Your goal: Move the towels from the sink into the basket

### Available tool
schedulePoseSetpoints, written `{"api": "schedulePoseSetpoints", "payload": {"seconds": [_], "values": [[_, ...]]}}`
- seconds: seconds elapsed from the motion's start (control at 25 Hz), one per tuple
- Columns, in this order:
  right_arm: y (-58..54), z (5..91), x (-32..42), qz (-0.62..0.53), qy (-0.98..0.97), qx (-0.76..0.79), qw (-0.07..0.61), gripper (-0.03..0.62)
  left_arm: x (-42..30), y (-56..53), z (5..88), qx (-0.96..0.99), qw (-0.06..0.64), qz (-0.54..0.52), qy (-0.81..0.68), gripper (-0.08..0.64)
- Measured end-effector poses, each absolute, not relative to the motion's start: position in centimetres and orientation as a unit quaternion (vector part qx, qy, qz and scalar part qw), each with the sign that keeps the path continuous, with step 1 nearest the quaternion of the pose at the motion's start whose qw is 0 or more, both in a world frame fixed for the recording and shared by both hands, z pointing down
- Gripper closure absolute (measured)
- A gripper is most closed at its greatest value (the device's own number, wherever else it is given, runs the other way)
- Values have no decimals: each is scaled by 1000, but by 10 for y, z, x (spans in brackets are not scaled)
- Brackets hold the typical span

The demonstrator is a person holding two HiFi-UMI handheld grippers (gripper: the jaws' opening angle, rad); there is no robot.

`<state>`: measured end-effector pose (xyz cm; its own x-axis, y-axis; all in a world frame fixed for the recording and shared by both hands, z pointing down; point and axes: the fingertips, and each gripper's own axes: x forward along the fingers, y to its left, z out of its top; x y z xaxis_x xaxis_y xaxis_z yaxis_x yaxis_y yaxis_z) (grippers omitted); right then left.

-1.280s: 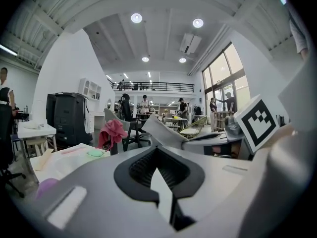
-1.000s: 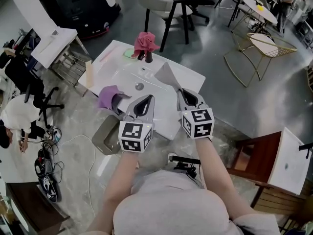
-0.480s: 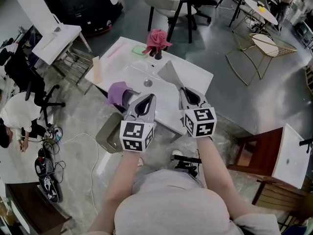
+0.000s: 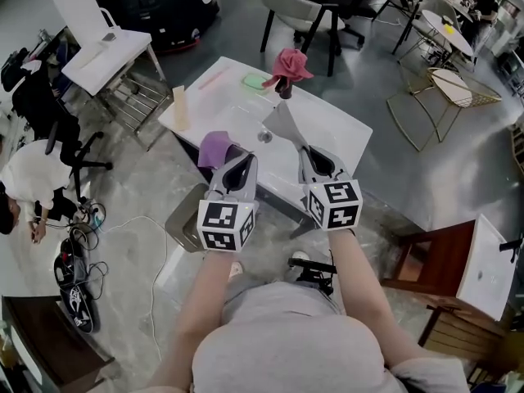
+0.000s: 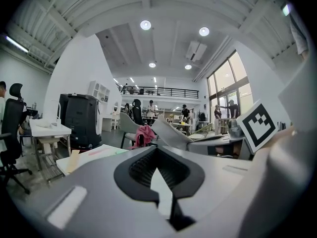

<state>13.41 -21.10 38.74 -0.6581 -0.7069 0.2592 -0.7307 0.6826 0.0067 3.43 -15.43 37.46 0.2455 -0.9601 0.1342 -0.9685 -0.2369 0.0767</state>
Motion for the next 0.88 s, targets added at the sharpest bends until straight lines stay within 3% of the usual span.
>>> {"api": "schedulePoseSetpoints", "payload": {"seconds": [0.88], "values": [[-168, 389, 31, 39, -925, 352, 137, 565, -77, -120, 382, 759, 91, 4, -645, 555]]}}
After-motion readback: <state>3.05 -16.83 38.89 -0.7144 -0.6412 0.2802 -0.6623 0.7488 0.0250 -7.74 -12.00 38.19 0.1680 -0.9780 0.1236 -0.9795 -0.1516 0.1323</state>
